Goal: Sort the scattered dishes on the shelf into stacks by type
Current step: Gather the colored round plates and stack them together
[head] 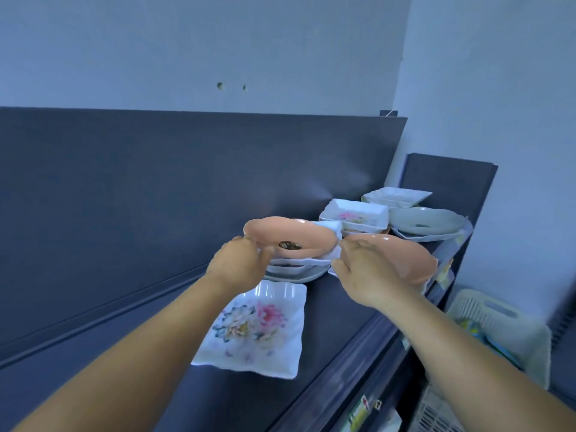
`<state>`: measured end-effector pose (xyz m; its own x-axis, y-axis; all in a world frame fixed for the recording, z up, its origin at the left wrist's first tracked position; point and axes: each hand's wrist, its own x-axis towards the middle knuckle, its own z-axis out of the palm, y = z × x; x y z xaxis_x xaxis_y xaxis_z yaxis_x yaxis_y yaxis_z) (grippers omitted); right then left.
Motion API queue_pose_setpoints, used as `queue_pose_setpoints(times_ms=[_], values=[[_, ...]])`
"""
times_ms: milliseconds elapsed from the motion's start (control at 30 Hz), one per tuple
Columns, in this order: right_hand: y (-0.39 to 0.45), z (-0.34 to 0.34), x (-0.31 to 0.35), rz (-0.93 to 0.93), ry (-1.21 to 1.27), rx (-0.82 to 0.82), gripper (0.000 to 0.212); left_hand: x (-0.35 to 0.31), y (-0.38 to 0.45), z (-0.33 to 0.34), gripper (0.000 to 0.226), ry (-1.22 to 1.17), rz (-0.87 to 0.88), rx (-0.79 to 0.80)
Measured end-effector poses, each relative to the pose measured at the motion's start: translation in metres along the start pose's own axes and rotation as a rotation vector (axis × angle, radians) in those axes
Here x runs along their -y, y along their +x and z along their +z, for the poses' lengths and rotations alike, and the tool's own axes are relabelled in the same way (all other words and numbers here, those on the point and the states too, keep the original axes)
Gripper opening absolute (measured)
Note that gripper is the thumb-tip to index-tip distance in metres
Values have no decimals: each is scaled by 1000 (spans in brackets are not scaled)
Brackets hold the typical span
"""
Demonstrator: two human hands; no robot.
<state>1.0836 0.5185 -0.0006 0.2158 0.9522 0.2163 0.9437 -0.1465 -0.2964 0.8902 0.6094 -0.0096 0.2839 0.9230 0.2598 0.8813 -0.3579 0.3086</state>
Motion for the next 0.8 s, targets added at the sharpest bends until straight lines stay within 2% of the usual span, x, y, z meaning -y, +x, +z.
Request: queue_pose_setpoints(times_ms=[133, 200, 300, 400, 467, 600, 667, 767, 800], values=[[42, 6, -7, -25, -14, -4, 35, -7, 23, 5, 50, 11, -106, -14], [59, 10, -11, -44, -25, 16, 37, -10, 31, 5, 42, -14, -196, -9], [75, 16, -16, -72, -43, 14, 38, -11, 40, 5, 29, -226, -392, -6], [85, 19, -20, -86, -22, -12, 38, -3, 47, 7, 14, -407, -462, -55], [88, 19, -23, -68, 71, -27, 40, -2, 48, 5, 9, -496, -464, -110], [87, 5, -35, -47, 219, -67, 40, -11, 46, 3, 14, -584, -396, -142], [84, -2, -48, -20, 237, -87, 36, -25, 44, 1, 17, -601, -341, -125], [78, -13, -77, 39, 225, -148, 13, -48, 42, 6, 26, -662, -287, -48], [75, -16, -87, 64, 211, -171, 16, -57, 42, 10, 28, -684, -280, -17]])
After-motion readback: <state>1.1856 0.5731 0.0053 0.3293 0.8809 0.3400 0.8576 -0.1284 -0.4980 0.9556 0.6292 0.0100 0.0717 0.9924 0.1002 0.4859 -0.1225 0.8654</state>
